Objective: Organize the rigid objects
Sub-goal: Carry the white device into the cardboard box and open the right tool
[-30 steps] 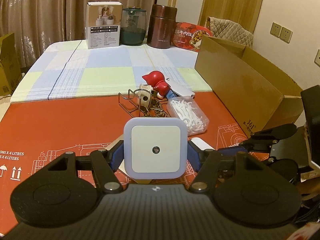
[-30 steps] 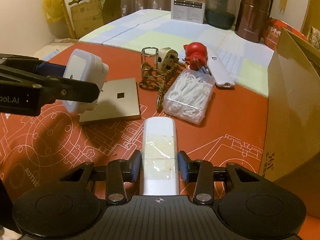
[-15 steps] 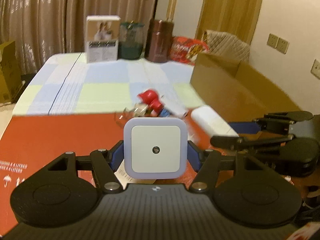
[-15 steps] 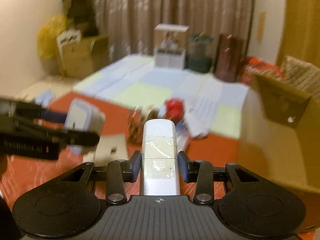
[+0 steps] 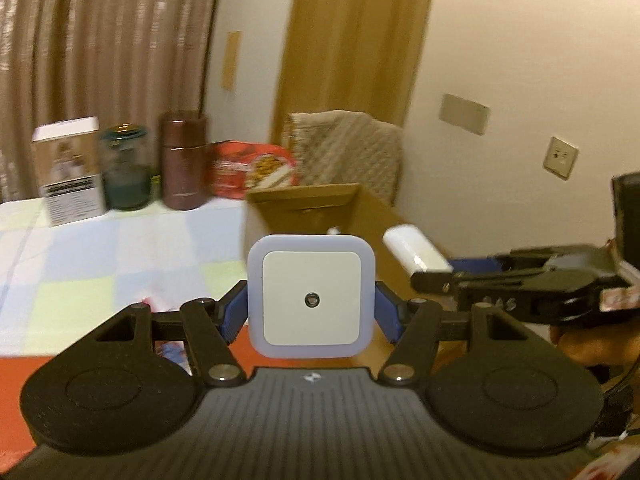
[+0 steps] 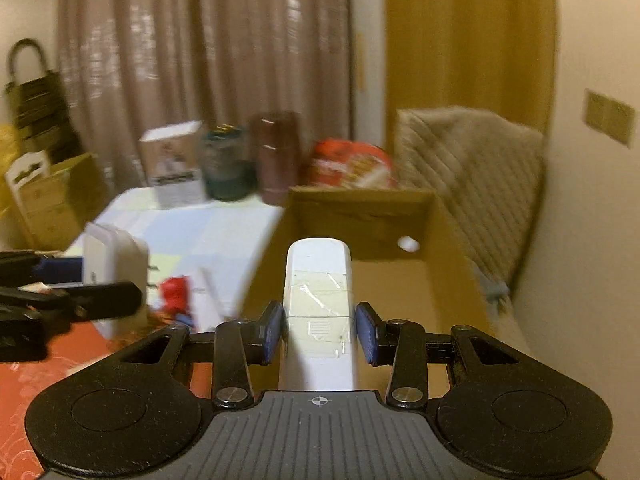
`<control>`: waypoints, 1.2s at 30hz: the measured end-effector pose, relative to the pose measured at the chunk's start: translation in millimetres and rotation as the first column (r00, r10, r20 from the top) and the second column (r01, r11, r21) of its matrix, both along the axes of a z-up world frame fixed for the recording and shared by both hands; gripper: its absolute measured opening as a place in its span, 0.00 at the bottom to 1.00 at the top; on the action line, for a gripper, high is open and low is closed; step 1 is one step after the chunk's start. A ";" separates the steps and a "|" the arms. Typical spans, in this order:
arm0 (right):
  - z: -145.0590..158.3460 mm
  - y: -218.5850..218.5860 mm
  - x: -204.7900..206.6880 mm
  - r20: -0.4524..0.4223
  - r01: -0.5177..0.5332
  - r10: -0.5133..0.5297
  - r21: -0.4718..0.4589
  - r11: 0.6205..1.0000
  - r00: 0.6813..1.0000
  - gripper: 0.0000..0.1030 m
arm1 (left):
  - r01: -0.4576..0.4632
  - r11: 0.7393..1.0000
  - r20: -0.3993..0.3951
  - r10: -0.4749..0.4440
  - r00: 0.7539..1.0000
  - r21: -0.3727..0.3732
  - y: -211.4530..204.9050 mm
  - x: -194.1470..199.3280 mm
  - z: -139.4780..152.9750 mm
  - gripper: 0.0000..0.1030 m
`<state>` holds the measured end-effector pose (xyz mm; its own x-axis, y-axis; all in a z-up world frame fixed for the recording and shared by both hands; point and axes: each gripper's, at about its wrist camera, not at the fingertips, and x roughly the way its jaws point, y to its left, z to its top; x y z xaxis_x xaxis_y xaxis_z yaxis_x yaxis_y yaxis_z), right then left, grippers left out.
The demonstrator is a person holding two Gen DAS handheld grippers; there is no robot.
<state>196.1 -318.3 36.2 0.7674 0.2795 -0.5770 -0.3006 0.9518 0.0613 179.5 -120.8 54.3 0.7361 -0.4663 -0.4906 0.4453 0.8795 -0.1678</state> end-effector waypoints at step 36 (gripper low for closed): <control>-27.6 -61.7 32.2 -0.091 0.048 -0.044 0.043 0.998 0.995 0.00 | 0.092 0.991 -0.056 -0.087 0.995 0.093 -80.3 43.7 -36.8 0.58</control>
